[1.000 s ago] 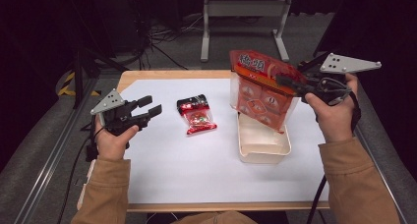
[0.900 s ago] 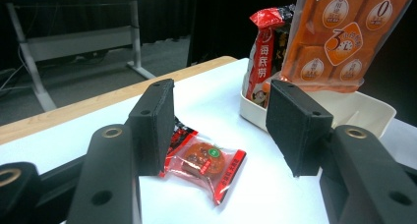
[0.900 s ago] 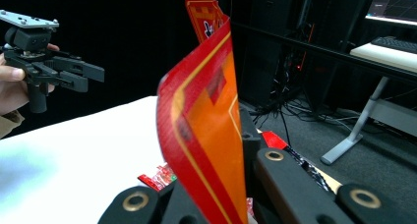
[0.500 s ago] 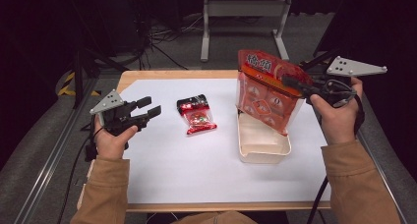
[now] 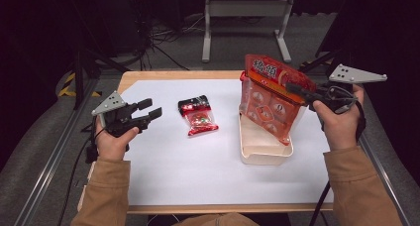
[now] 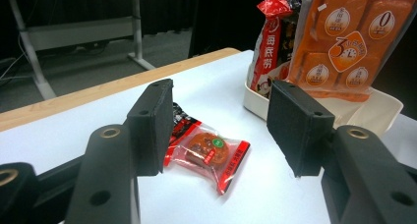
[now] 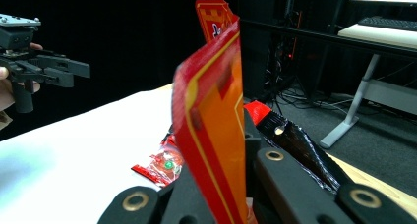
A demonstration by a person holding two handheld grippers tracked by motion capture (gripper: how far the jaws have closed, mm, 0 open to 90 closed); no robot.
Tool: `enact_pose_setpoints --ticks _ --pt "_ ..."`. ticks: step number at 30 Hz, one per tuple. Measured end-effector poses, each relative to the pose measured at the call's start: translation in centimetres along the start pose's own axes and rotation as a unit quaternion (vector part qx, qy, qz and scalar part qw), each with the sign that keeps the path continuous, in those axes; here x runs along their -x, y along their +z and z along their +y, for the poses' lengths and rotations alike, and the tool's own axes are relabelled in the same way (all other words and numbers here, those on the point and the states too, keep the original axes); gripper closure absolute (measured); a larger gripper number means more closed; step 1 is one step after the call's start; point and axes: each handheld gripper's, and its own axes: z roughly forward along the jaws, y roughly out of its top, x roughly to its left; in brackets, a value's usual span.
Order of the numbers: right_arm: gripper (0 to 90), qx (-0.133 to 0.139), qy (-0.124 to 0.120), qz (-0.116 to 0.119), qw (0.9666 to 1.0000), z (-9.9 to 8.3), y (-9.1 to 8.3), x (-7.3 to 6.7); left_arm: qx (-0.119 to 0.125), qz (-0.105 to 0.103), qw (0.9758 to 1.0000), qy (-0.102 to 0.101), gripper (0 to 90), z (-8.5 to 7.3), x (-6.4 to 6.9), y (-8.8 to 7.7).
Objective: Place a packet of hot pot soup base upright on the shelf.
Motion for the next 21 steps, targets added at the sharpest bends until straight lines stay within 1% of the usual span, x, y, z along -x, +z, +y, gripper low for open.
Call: enact_pose_setpoints --ticks 3,5,6,9,10,15,17,21 --pt "90.0 0.0 0.002 0.002 1.0 -0.2 0.0 0.1 0.0 -0.001 1.0 0.0 44.5 0.0 0.0 0.0" --pt "90.0 -0.002 0.005 0.013 0.9999 -0.5 0.1 0.2 -0.002 -0.001 1.0 -0.002 44.5 -0.1 0.0 0.1" --pt "90.0 -0.002 0.005 0.013 0.9999 -0.5 0.1 0.2 -0.001 -0.002 1.0 -0.003 44.5 -0.1 0.0 0.1" --pt "90.0 -0.005 0.011 0.026 0.9996 -1.0 0.3 0.4 -0.002 -0.002 1.0 -0.005 44.5 -0.1 0.0 0.1" --pt "90.0 -0.003 0.011 0.027 0.9996 -1.1 0.3 0.4 -0.003 -0.002 1.0 -0.005 44.5 -0.1 0.0 0.1" --pt "90.0 -0.018 0.007 0.01 0.9998 -1.7 0.6 0.5 -0.003 -0.002 1.0 -0.003 44.5 -0.2 -0.1 0.1" --pt "90.0 -0.017 0.01 0.008 0.9998 -1.9 0.7 0.5 -0.003 -0.002 1.0 -0.004 44.5 -0.2 -0.1 0.1" --pt "90.0 -0.031 0.004 -0.013 0.9994 -2.1 0.9 0.3 -0.003 -0.003 1.0 -0.002 44.4 -0.2 -0.1 0.2"
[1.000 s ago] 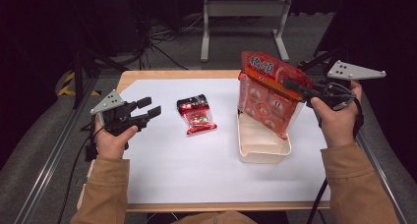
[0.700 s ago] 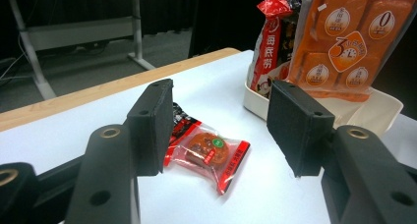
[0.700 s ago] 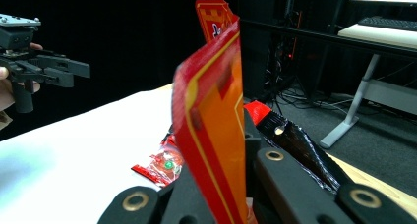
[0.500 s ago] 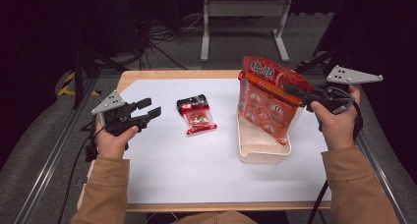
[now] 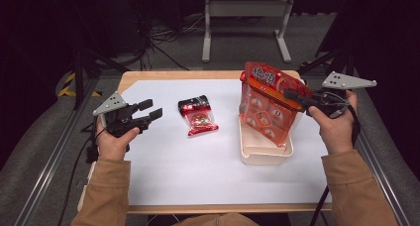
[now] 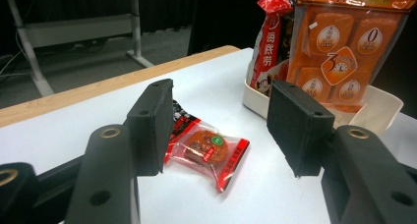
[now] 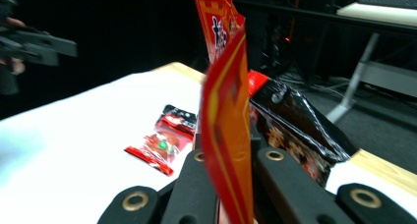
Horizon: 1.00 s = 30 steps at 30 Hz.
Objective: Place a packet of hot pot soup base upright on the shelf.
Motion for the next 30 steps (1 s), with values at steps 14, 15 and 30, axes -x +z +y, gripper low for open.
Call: enact_pose_setpoints --ticks 14,15,30 --pt "89.9 -0.057 -0.013 -0.012 0.9982 -1.7 1.7 -0.4 -0.003 -0.001 1.0 -0.002 44.3 -0.1 0.1 0.2" --pt "89.8 -0.061 -0.013 -0.009 0.998 -2.0 2.1 -0.4 -0.002 0.0 1.0 -0.002 44.3 -0.1 0.1 0.2" --pt "89.7 -0.044 0.021 0.006 0.9988 -3.8 2.1 0.3 -0.016 0.011 0.9998 0.002 37.7 -0.2 0.3 0.9"
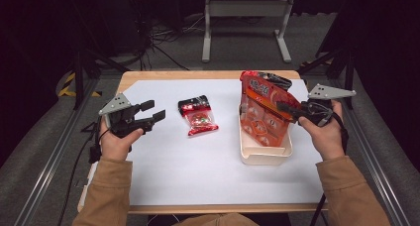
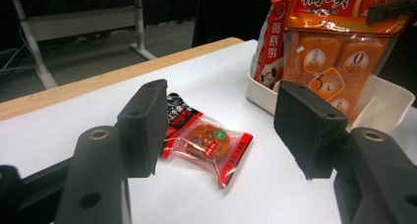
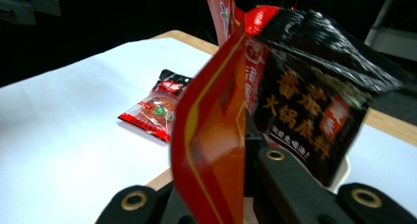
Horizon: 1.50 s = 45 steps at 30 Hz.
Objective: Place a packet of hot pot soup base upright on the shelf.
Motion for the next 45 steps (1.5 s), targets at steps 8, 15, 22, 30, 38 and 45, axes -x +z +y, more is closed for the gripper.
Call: enact_pose_setpoints --ticks 8,15,22,30,38,45 --pt "89.4 0.004 0.023 0.005 0.9997 -1.0 -0.7 0.7 -0.023 -0.013 0.9996 0.002 39.3 -0.2 0.1 1.0" --pt "85.7 0.005 0.016 -0.002 0.9999 -0.8 -0.8 0.7 -0.047 -0.018 0.9987 -0.012 33.8 -0.5 -0.2 1.8" --pt "66.8 0.045 0.025 -0.008 0.9986 -0.9 -1.9 0.7 -0.036 -0.004 0.9991 -0.02 21.1 -0.7 -0.3 2.2" --pt "45.6 0.059 0.035 -0.008 0.9976 -1.6 -3.8 0.1 -0.028 0.001 0.9995 0.012 6.4 -0.8 -0.4 2.9" --pt "29.8 0.042 0.018 -0.035 0.9983 -2.6 -5.3 -0.8 -0.019 0.014 0.9997 0.01 5.7 -0.9 -0.6 3.3" --pt "29.5 0.031 0.018 -0.055 0.9978 -3.6 -5.8 -0.5 -0.031 0.029 0.999 0.014 12.0 -1.0 -0.9 3.7"
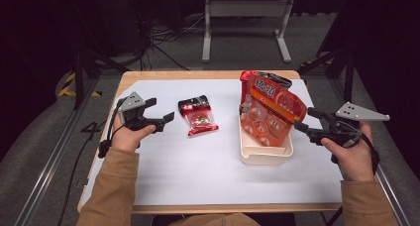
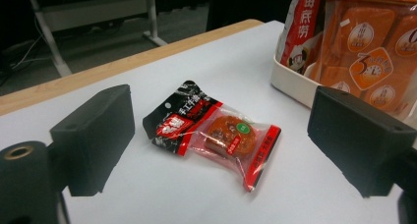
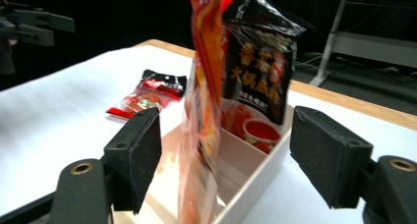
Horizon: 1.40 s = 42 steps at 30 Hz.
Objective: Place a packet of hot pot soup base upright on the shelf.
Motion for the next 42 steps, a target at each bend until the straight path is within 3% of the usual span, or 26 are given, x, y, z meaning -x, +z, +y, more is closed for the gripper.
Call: enact_pose_setpoints --ticks 8,12,15,25,30,37,42 --pt "39.7 -0.005 -0.001 -0.004 1.0 -0.9 -1.0 0.8 0.002 -0.007 1.0 -0.001 18.3 0.1 -0.1 0.6" --pt "42.4 -0.01 -0.004 -0.011 0.9999 -1.2 -1.1 1.0 -0.001 -0.028 0.9995 -0.014 22.8 0.1 0.0 0.8" --pt "45.1 -0.018 0.002 -0.015 0.9997 -1.6 -1.1 1.3 -0.008 -0.032 0.9994 -0.013 26.0 0.2 0.0 1.1" --pt "41.9 -0.03 0.009 -0.032 0.999 -2.5 -1.1 2.1 -0.017 -0.043 0.9985 -0.029 27.9 -0.1 0.2 2.9" --pt "41.4 -0.03 0.013 -0.031 0.999 -2.8 -1.0 2.3 -0.038 -0.051 0.9978 -0.023 27.8 -0.5 0.6 3.9" --pt "40.5 -0.031 0.015 -0.03 0.999 -2.9 -0.8 2.4 -0.051 -0.058 0.9963 -0.038 27.9 -1.3 0.9 5.3" --pt "40.0 -0.033 0.015 -0.029 0.9989 -2.9 -0.5 2.5 -0.064 -0.049 0.9962 -0.034 27.4 -1.7 1.1 6.9"
